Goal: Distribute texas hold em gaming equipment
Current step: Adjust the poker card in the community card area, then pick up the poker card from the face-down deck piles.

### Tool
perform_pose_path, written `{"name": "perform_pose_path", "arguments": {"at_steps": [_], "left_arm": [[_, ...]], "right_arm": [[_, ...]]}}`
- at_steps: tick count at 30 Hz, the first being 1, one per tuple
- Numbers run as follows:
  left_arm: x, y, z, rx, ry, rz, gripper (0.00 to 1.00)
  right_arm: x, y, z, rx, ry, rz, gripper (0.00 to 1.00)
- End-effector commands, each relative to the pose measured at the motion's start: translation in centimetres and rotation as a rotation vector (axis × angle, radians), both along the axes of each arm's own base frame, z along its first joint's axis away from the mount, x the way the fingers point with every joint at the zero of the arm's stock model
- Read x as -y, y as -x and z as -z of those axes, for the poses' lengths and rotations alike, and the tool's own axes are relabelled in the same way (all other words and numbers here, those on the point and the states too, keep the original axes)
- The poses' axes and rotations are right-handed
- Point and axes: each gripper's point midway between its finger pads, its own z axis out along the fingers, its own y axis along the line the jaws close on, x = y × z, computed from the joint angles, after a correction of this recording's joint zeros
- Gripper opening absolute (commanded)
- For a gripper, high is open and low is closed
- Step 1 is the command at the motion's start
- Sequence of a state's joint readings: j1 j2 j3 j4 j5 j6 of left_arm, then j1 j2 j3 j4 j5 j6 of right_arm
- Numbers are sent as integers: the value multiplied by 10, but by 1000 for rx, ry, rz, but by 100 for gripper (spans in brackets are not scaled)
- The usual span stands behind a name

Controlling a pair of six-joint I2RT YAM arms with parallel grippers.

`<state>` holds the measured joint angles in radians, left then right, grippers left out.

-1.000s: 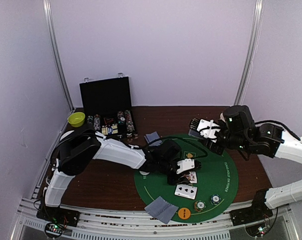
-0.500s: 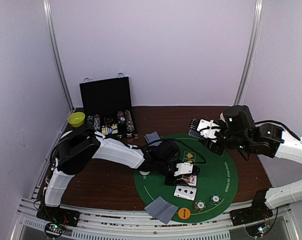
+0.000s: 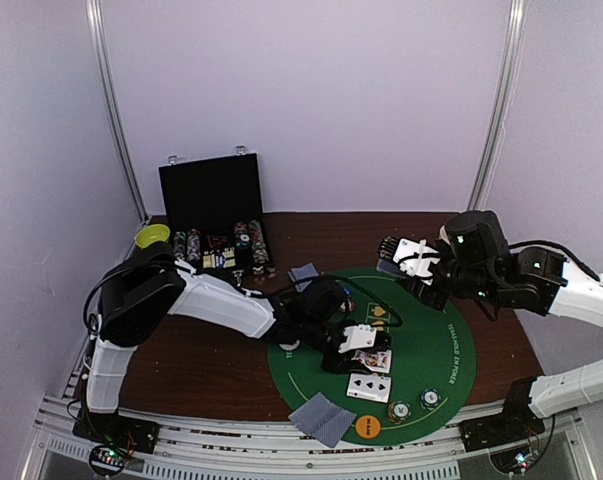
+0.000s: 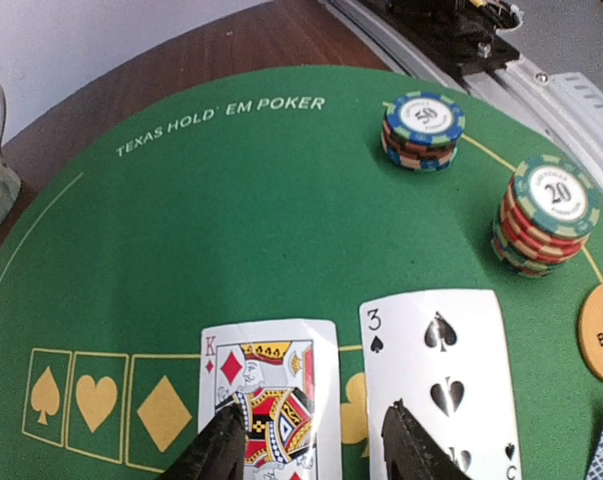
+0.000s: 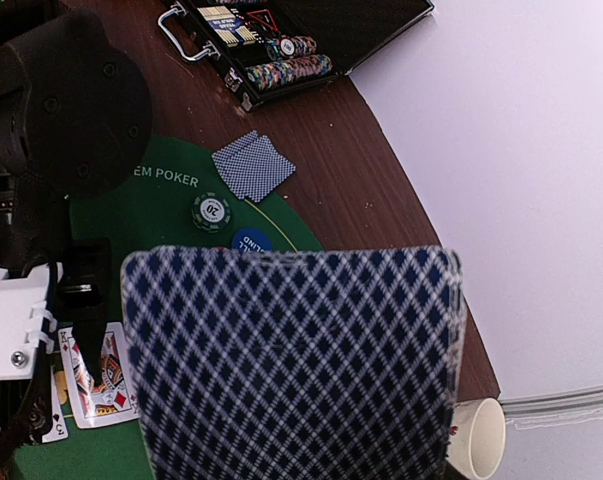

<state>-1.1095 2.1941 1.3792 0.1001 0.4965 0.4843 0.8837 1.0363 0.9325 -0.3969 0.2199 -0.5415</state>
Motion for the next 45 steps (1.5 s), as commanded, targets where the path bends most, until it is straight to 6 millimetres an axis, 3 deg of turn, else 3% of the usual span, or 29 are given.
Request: {"name": "perform_pose_path", "arguments": {"at_steps": [1, 6, 11, 14, 23, 31, 36, 40, 45], "left_arm": [[3, -9, -51, 9, 154, 1, 50], [-3, -20, -50, 44, 145, -59, 51], [4, -67, -33, 105, 96, -295, 44], [8, -75, -22, 141, 79, -315, 44], [29, -65, 7, 153, 39, -231, 45], [21, -44, 25, 131, 5, -118, 45], [16, -44, 19, 138, 13, -131, 45], [18, -55, 12, 131, 23, -209, 45], [17, -65, -18, 121, 109, -310, 47]], "right_arm": [[3, -3, -13, 12, -27, 24, 43], [3, -3, -12, 15, -23, 24, 43], [3, -3, -12, 14, -26, 24, 43], [3, -2, -12, 14, -26, 21, 43], [3, -2, -11, 7, -26, 22, 43], [5, -1, -13, 11, -27, 24, 43], [4, -1, -12, 8, -29, 22, 43], [3, -1, -12, 9, -30, 20, 43], [4, -1, -13, 10, -29, 21, 43]]}}
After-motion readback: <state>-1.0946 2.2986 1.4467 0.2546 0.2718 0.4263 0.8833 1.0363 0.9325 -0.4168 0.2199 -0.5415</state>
